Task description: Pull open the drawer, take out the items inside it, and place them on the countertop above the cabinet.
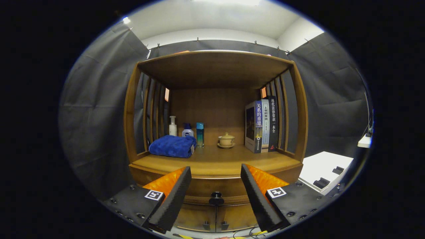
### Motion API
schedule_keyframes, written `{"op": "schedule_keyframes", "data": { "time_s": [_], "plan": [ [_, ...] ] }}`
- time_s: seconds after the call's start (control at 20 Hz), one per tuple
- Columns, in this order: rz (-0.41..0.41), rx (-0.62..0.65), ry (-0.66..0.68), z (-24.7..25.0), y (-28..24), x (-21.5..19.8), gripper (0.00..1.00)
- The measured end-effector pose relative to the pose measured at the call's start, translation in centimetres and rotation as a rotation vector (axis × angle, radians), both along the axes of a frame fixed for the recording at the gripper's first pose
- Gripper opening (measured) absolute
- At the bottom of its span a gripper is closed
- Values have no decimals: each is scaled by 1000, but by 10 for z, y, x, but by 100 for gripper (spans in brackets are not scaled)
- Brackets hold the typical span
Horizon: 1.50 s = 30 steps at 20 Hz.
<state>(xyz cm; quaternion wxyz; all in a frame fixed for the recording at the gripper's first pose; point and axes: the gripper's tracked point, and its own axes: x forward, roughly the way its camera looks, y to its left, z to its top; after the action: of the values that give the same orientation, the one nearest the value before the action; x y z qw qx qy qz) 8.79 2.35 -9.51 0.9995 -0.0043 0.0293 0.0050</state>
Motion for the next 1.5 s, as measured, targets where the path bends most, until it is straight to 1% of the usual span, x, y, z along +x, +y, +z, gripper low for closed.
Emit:
{"op": "schedule_keyframes", "data": {
  "time_s": [0.2,0.45,0.8,0.95,1.15,1.25,1.35,1.5],
  "plan": [
    [-15,-10,45,-37,-11,14,98],
    [-16,-6,124,-86,-8,33,98],
    [-20,-29,183,-132,-3,55,94],
    [-16,-34,233,-154,-1,59,92],
    [-21,-34,254,-168,-2,64,90],
    [-37,-34,243,-167,-7,68,83],
    [-78,-24,243,-167,-20,70,73],
    [-57,42,255,-171,-15,69,57]
  ]
}}
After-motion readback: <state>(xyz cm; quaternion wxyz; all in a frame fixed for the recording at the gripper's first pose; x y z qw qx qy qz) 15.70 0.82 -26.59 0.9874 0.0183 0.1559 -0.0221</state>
